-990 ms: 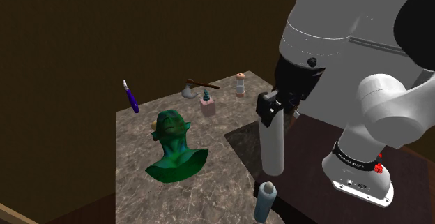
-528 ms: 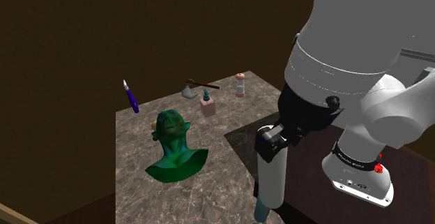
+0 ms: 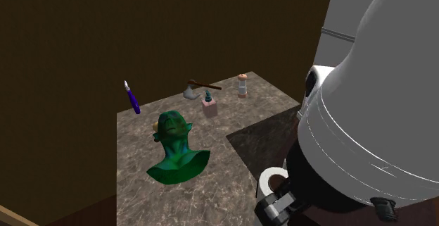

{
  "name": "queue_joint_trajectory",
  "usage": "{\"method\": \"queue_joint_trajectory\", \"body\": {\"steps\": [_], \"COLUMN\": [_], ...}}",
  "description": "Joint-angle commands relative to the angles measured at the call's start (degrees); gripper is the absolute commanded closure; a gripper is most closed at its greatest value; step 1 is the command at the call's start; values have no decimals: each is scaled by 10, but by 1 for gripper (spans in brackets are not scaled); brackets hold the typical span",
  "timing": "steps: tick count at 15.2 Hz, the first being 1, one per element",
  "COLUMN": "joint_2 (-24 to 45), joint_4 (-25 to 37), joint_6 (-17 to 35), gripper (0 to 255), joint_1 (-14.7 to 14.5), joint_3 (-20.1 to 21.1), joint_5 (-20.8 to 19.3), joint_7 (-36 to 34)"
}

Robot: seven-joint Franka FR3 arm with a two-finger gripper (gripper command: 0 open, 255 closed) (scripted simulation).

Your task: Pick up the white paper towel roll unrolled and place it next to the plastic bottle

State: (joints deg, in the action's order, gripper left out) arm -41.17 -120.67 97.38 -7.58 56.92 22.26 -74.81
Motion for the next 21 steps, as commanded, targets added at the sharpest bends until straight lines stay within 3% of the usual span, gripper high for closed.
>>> {"method": "queue_joint_trajectory", "body": {"steps": [1,21], "joint_2": [0,7], "joint_4": [-8,-126], "joint_6": [11,155], "gripper": [255,255], "joint_1": [1,11], "joint_3": [11,100], "joint_5": [5,50], "joint_7": [-6,-12]}}
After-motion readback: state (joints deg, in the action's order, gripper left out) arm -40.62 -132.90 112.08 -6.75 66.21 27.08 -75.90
